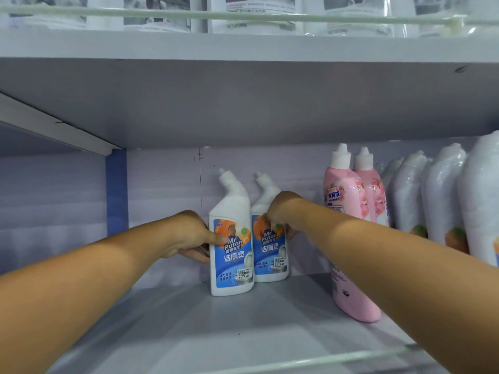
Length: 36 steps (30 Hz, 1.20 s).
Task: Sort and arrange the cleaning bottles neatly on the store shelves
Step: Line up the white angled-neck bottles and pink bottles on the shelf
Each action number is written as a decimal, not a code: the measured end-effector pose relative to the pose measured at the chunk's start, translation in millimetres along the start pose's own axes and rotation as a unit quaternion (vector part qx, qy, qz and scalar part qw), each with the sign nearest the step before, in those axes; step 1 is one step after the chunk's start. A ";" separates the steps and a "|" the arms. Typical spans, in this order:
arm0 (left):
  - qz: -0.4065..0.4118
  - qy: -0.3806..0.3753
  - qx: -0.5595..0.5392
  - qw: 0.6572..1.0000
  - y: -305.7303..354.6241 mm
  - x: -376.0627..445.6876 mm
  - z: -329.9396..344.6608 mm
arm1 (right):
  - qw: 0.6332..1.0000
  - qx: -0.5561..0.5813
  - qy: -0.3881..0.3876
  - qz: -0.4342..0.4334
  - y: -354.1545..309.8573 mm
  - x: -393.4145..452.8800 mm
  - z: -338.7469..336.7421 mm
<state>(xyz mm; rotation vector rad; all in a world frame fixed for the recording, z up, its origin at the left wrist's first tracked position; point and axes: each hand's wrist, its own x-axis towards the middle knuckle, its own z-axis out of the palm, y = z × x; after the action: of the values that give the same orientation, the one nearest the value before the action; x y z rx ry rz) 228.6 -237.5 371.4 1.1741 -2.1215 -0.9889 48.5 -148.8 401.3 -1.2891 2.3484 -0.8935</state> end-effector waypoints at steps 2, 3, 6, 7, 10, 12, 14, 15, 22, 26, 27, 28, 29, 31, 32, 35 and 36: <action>0.001 0.003 0.001 1.000 -0.6 -2.2 1.2 | 1.000 -0.014 0.001 -0.021 0.4 -4.6 -1.3; 0.001 0.002 0.003 1.000 -1.5 -2.6 1.1 | 0.999 -0.019 0.002 -0.040 -0.2 -9.4 -2.3; -0.005 0.030 0.015 0.999 0.3 -10.9 0.4 | 0.991 -0.065 0.051 -0.108 -0.8 -29.1 -9.7; 0.005 0.069 0.053 0.996 4.5 -15.9 -1.1 | 0.985 -0.072 0.079 -0.134 0.7 -36.7 -14.4; 0.092 0.220 0.127 0.963 30.6 -38.0 0.7 | 0.967 -0.025 0.154 -0.200 14.5 -66.9 -42.2; 0.156 0.194 0.021 0.968 54.9 -53.8 7.6 | 0.951 0.106 0.170 -0.236 29.6 -94.3 -68.6; 0.200 0.103 -0.018 0.974 80.9 -65.7 22.4 | 0.914 0.196 0.226 -0.275 50.7 -117.8 -98.1; 0.216 0.066 -0.023 0.974 92.8 -68.9 33.0 | 0.897 0.206 0.268 -0.283 62.0 -123.8 -110.7; 0.219 -0.097 -0.030 0.970 138.6 -66.2 125.4 | 0.947 0.115 0.272 -0.130 115.9 -108.2 -119.6; 0.227 -0.083 -0.074 0.968 140.4 -58.7 141.1 | 0.953 0.168 0.224 -0.115 122.2 -95.1 -102.0; 0.227 -0.075 -0.077 0.968 139.8 -58.0 140.6 | 0.950 0.196 0.214 -0.115 123.0 -91.4 -99.7; 0.225 -0.069 -0.079 0.969 138.0 -57.7 139.2 | 0.948 0.214 0.207 -0.117 123.0 -89.4 -98.0; 0.222 -0.062 -0.079 0.970 135.6 -58.6 136.3 | 0.947 0.218 0.205 -0.118 122.5 -87.5 -96.7; 0.216 -0.041 -0.077 0.973 128.2 -62.8 127.0 | 0.952 0.199 0.200 -0.122 122.0 -82.6 -93.4; 0.215 -0.028 -0.074 0.973 123.5 -65.9 121.4 | 0.955 0.187 0.194 -0.123 121.9 -80.3 -91.0; 0.210 0.002 -0.081 0.974 105.4 -72.5 100.7 | 0.960 0.165 0.193 -0.117 125.0 -72.1 -81.8; 0.209 0.008 -0.083 0.974 99.4 -75.4 93.0 | 0.962 0.154 0.196 -0.107 126.4 -71.2 -78.9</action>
<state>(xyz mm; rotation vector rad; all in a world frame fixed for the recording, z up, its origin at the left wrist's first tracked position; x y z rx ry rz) 150.0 -104.3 388.0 0.6148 -2.1052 -0.9301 -36.6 -9.5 376.4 -1.3461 2.2387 -1.6459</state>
